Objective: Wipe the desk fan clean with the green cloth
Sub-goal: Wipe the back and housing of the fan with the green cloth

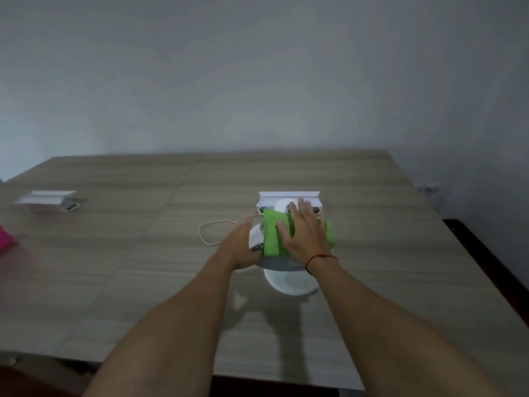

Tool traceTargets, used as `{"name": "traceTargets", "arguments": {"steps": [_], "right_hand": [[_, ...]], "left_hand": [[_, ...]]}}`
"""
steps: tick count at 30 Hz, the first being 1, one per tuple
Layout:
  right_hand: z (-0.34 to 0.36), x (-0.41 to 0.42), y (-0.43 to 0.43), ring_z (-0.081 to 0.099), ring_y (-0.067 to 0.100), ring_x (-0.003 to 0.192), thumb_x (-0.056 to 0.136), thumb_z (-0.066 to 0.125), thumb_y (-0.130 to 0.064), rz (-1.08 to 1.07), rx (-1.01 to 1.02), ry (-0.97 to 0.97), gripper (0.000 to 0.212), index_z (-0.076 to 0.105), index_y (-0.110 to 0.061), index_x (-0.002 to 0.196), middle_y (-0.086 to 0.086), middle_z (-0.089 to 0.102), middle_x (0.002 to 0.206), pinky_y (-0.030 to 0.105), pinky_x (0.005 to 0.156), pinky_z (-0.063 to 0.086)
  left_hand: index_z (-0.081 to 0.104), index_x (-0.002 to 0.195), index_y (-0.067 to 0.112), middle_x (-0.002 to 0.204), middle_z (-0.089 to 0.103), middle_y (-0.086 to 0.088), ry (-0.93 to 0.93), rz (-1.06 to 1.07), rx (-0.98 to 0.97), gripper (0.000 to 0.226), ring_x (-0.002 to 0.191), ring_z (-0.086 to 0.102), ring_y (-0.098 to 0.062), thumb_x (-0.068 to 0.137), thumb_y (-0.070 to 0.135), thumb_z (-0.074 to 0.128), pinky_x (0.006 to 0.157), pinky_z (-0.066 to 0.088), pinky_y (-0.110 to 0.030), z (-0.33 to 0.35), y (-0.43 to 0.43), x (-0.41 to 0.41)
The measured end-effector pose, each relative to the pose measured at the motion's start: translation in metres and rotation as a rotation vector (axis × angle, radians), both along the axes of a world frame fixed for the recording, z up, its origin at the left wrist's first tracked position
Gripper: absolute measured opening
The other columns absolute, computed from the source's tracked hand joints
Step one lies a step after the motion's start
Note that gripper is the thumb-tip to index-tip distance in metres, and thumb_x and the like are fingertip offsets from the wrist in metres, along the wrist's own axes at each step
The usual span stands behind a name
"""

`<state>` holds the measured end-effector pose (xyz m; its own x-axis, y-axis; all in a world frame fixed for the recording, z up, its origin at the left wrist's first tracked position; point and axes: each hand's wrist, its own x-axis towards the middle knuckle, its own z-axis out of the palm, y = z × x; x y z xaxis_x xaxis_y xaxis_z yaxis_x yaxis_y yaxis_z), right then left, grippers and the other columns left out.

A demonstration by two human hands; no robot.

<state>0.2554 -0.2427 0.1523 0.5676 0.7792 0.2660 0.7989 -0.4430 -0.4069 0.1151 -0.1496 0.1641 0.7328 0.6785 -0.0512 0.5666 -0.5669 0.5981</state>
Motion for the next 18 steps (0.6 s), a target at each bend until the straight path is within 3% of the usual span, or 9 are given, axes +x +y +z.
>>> {"name": "traceTargets", "arguments": {"steps": [2,6,10,14,18], "right_hand": [[-0.003,-0.003,0.002,0.006,0.022,0.151,0.092,0.035,-0.058,0.015,-0.057,0.042,0.071,0.023,-0.02,0.151,0.005,0.011,0.163,0.049,0.121,0.003],[-0.008,-0.006,0.003,0.006,0.025,0.151,0.085,0.038,-0.068,-0.01,-0.099,0.001,0.082,0.023,-0.022,0.151,0.008,0.012,0.162,0.05,0.12,0.008],[-0.012,-0.007,0.005,0.008,0.027,0.15,0.091,0.038,-0.057,-0.028,-0.09,0.013,0.067,0.026,-0.025,0.149,0.009,0.013,0.162,0.051,0.119,0.008],[-0.018,-0.004,0.005,0.012,0.024,0.15,0.097,0.032,-0.044,-0.03,-0.055,0.037,0.053,0.031,-0.029,0.148,0.006,0.016,0.162,0.049,0.119,0.009],[-0.022,0.002,-0.002,0.027,0.024,0.145,0.091,0.021,-0.044,-0.054,0.028,0.025,0.061,0.038,-0.024,0.146,0.006,0.029,0.157,0.044,0.117,0.019]], "left_hand": [[0.041,0.129,0.016,0.127,0.052,-0.01,-0.06,-0.022,0.018,0.073,0.118,0.054,-0.028,0.065,0.033,0.072,0.094,0.047,-0.035,0.001,-0.001,0.004],[0.039,0.134,0.026,0.129,0.056,0.001,-0.127,-0.06,0.018,0.074,0.117,0.056,-0.018,0.065,0.033,0.066,0.097,0.05,-0.04,-0.009,0.002,0.013],[0.032,0.142,0.026,0.132,0.057,-0.001,-0.1,-0.053,0.027,0.075,0.118,0.057,-0.022,0.075,0.014,0.065,0.092,0.048,-0.033,-0.011,-0.001,0.017],[0.031,0.146,0.02,0.14,0.053,-0.007,-0.027,-0.038,0.115,0.076,0.125,0.053,-0.028,0.079,0.023,0.067,0.094,0.043,-0.033,-0.018,0.004,0.017],[0.041,0.141,0.021,0.131,0.059,-0.009,0.024,-0.044,0.162,0.069,0.118,0.056,-0.029,0.079,0.032,0.07,0.089,0.044,-0.034,-0.016,0.006,0.018]]}}
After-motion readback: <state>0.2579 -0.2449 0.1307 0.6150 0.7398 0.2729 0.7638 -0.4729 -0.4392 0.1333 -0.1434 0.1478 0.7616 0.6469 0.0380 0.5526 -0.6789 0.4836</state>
